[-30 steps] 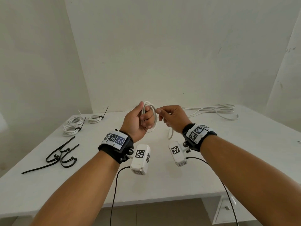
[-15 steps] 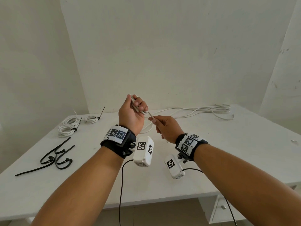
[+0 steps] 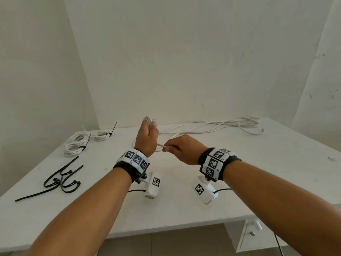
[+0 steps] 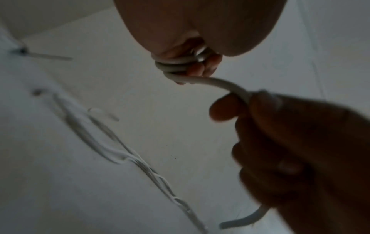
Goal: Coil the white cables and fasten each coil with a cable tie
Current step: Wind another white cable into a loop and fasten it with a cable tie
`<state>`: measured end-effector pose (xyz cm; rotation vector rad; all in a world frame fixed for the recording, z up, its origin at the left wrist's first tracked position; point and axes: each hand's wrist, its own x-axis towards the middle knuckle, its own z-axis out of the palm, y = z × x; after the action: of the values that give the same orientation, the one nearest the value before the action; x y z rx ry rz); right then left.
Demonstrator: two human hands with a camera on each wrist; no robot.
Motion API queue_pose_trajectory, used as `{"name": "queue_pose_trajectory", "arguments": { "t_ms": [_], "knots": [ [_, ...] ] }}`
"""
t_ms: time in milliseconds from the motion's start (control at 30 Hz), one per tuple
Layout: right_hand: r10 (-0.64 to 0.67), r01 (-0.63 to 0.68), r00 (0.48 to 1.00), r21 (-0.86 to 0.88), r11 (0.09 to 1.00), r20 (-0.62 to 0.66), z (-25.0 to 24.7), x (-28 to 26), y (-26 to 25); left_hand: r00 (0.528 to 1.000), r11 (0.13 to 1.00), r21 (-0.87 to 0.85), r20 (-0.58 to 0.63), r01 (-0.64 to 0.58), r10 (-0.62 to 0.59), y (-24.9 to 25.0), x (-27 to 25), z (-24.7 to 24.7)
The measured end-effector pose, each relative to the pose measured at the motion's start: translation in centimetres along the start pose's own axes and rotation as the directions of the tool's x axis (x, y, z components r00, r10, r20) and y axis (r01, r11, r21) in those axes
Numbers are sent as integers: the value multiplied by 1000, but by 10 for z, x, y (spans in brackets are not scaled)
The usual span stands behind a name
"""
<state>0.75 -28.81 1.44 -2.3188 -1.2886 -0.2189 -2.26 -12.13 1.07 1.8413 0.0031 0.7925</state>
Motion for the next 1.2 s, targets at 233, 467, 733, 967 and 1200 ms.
{"name": "queue_pose_trajectory", "arguments": {
  "t_ms": [233,467,733,967,1200],
  "knots": [
    [-89,89,996,-12,996,32,-21,-2,-4,939,982,185,342,-27,-38,2,-10,2],
    [-64,69,997,112,991,-47,-29,2,3,891,989,146,446,27,-90,2,-15,-3],
    [-64,91,989,212,973,-133,-51,10,-2,820,977,71,534,202,-209,19,-25,-5],
    [62,20,974,357,934,-217,-58,10,15,852,983,-126,522,135,-50,28,-31,-13],
    [260,66,880,645,762,-398,-14,8,8,926,848,-459,366,267,-93,49,-29,-2]
  ]
}}
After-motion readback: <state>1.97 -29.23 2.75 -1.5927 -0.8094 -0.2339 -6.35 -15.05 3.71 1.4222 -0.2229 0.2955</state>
